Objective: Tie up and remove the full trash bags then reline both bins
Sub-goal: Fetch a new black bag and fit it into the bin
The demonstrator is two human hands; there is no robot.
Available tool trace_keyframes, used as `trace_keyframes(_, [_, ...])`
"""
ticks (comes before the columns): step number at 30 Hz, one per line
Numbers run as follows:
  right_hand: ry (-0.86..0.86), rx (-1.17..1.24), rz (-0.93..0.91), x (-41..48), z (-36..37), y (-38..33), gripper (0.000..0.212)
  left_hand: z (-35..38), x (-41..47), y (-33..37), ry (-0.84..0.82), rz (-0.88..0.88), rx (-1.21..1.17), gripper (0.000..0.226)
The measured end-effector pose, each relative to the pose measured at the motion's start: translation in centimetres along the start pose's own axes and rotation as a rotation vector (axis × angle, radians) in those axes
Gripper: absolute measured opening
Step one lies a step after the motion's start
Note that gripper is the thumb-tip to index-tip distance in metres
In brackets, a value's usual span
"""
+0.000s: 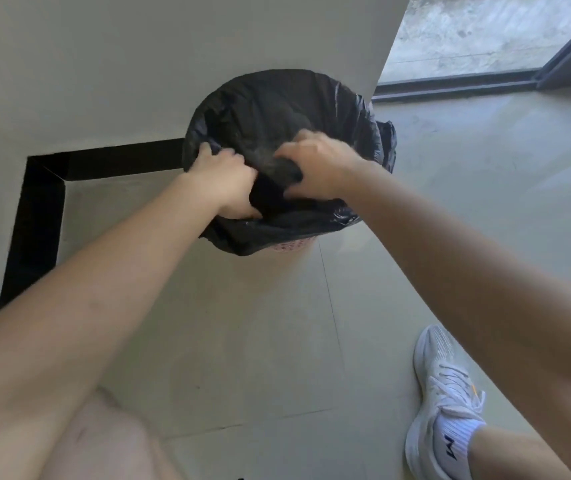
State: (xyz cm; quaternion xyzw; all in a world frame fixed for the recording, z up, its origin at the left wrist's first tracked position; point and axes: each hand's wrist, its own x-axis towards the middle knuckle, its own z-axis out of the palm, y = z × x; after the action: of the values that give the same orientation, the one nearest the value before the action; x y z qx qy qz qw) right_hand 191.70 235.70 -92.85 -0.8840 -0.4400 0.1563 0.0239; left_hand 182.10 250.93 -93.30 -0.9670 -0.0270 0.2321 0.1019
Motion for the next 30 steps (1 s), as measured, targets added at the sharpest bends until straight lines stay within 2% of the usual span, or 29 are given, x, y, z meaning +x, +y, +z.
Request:
trace_keyframes(1, [-0.152,-0.085,0.015,1.1,1.2,0.0,0.082,0.7,0.7,-0.2,-0.108,-0.040,0.027,0.085])
trace_keyframes(3, [-0.348,-0.203,0.069,2.8,3.6,0.3,0.093,1.8,1.5,-0.3,-0.218,-0.082,0.057,0.095])
trace_keyframes(5, [-0.426,-0.184,0.101,3.9,4.8,1.0,0.094,1.9,1.9,-0.1,-0.219,-0.072,0.051,0.092])
trace_keyframes(7, [-0.393,-0.098,0.085,4.1,4.1,1.6,0.091,1.2,2.2,0.4,-0.190,-0.061,0.025,0.087])
trace_keyframes(9, [-0.208,0.041,0.042,3.0,2.4,2.1,0.076,0.6,1.8,0.8,-0.057,-0.066,-0.020,0.076])
trace_keyframes(11, [0.167,0.164,-0.011,1.1,0.8,2.8,0.047,0.7,0.7,1.1,0.275,-0.172,-0.152,0.060])
trace_keyframes(13, [0.552,0.274,0.053,-1.2,0.0,4.2,0.033,1.4,-0.9,1.4,0.593,-0.383,-0.343,0.061])
trace_keyframes(14, [0.639,0.290,0.140,-1.9,0.2,5.1,0.035,1.9,-1.6,1.7,0.656,-0.472,-0.457,0.068])
trace_keyframes(15, [0.643,0.293,0.246,-2.4,0.7,5.9,0.042,2.4,-2.2,2.0,0.658,-0.532,-0.602,0.076])
trace_keyframes(16, [0.570,0.359,0.341,-2.6,1.4,6.6,0.053,2.8,-2.5,2.3,0.626,-0.565,-0.785,0.083])
trace_keyframes(17, [0.462,0.542,0.402,-2.7,2.0,7.1,0.063,3.0,-2.5,2.5,0.569,-0.577,-0.976,0.087])
trace_keyframes(18, [0.387,0.834,0.437,-2.6,2.6,7.1,0.070,3.0,-2.4,2.4,0.527,-0.579,-1.119,0.090])
trace_keyframes(20, [0.328,1.352,0.544,-2.2,3.4,6.5,0.069,3.2,-1.7,1.3,0.540,-0.578,-1.189,0.091])
trace_keyframes(22, [0.316,1.512,0.633,-1.6,3.6,5.1,0.063,3.6,-1.2,-0.1,0.601,-0.584,-1.219,0.091])
trace_keyframes(25, [0.338,1.499,0.723,-0.8,3.8,3.7,0.063,4.2,-1.0,-1.5,0.664,-0.587,-1.324,0.089])
trace_keyframes(28, [0.356,1.211,0.782,-0.6,3.5,3.6,0.058,3.9,-1.0,-1.2,0.651,-0.596,-1.212,0.082])
trace_keyframes(30, [0.316,0.916,0.809,-1.1,3.0,3.7,0.070,3.5,-1.1,-1.1,0.559,-0.591,-1.035,0.074])
